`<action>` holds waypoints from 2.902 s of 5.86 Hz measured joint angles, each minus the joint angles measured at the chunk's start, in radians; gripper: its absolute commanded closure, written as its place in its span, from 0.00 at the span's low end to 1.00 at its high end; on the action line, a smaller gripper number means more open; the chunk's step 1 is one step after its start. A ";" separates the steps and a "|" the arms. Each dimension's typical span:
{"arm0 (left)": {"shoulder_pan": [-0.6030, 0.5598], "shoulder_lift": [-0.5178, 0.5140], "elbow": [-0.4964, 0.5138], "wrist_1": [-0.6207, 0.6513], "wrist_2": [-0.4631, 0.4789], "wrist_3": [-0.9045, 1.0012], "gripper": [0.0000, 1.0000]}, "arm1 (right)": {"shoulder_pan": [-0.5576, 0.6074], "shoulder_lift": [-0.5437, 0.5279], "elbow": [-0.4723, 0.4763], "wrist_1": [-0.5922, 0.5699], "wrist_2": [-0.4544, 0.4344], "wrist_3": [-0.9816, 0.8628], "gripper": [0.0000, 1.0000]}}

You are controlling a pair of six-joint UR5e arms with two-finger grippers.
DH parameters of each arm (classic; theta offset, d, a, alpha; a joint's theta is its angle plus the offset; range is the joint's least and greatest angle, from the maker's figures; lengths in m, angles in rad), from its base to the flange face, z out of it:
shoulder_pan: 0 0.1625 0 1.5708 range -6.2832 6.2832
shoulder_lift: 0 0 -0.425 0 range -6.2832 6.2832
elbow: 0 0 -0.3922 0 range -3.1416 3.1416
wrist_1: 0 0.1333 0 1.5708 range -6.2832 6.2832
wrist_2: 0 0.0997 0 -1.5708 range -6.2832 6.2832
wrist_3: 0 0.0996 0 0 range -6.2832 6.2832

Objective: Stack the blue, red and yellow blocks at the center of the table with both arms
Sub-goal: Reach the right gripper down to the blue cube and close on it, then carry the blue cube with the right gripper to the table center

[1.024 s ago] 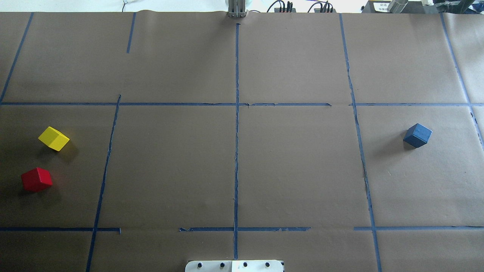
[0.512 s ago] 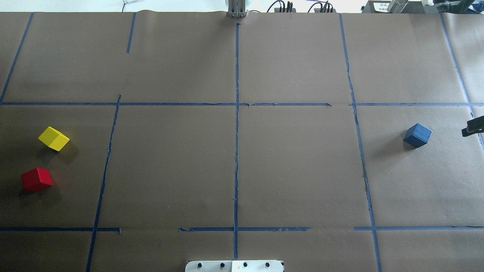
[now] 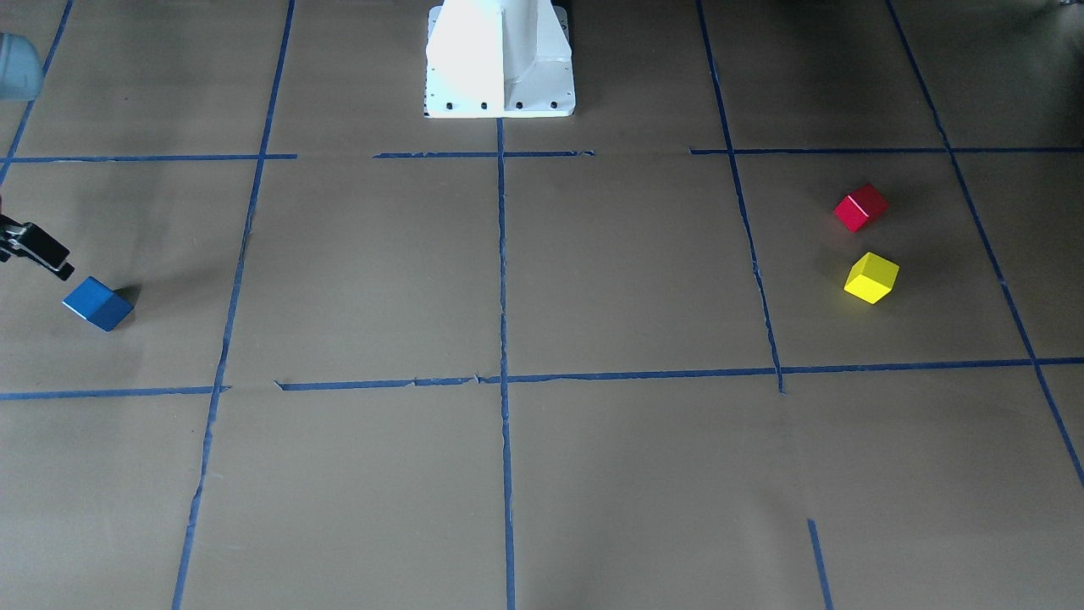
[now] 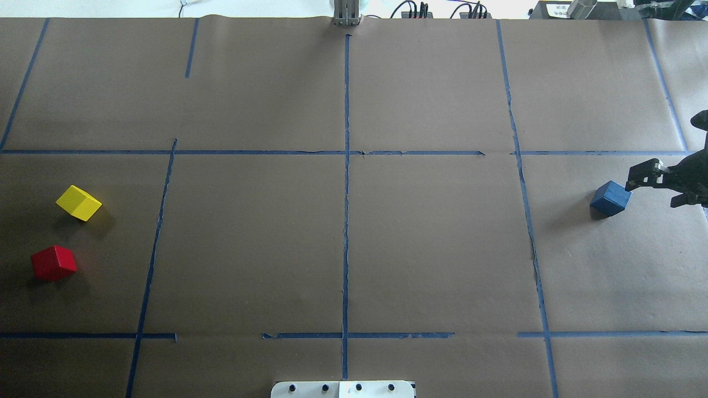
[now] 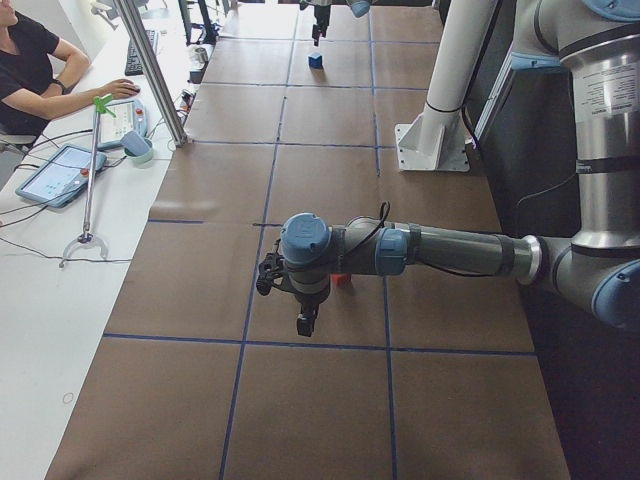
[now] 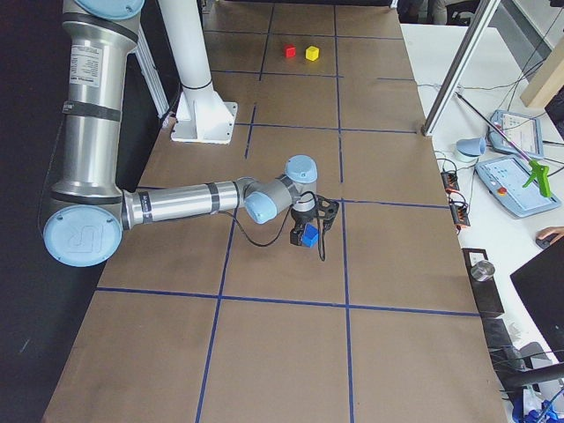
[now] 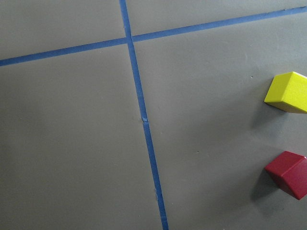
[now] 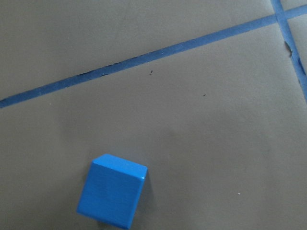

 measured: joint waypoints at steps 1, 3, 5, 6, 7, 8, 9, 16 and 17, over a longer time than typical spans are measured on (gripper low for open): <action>0.000 0.000 -0.003 0.000 0.000 -0.003 0.00 | -0.013 0.026 -0.019 0.007 -0.006 0.050 0.01; -0.001 0.000 -0.005 0.000 0.000 -0.004 0.00 | -0.030 0.082 -0.078 0.014 -0.007 0.094 0.02; -0.001 0.001 -0.010 0.000 -0.004 -0.004 0.00 | -0.060 0.096 -0.103 0.016 -0.007 0.100 0.03; -0.003 0.001 -0.015 0.000 -0.014 -0.003 0.00 | -0.070 0.094 -0.108 0.017 -0.009 0.101 0.03; -0.004 0.001 -0.019 0.000 -0.024 -0.003 0.00 | -0.072 0.089 -0.109 0.017 -0.011 0.102 0.03; -0.005 0.002 -0.024 0.000 -0.028 -0.004 0.00 | -0.072 0.086 -0.109 0.017 -0.016 0.102 0.03; -0.007 0.001 -0.031 0.000 -0.028 -0.004 0.00 | -0.073 0.083 -0.114 0.017 -0.022 0.101 0.03; -0.008 0.025 -0.062 0.001 -0.029 -0.003 0.00 | -0.131 0.257 -0.032 -0.144 -0.019 0.130 1.00; -0.008 0.025 -0.063 0.001 -0.029 -0.004 0.00 | -0.199 0.374 0.019 -0.250 -0.020 0.133 1.00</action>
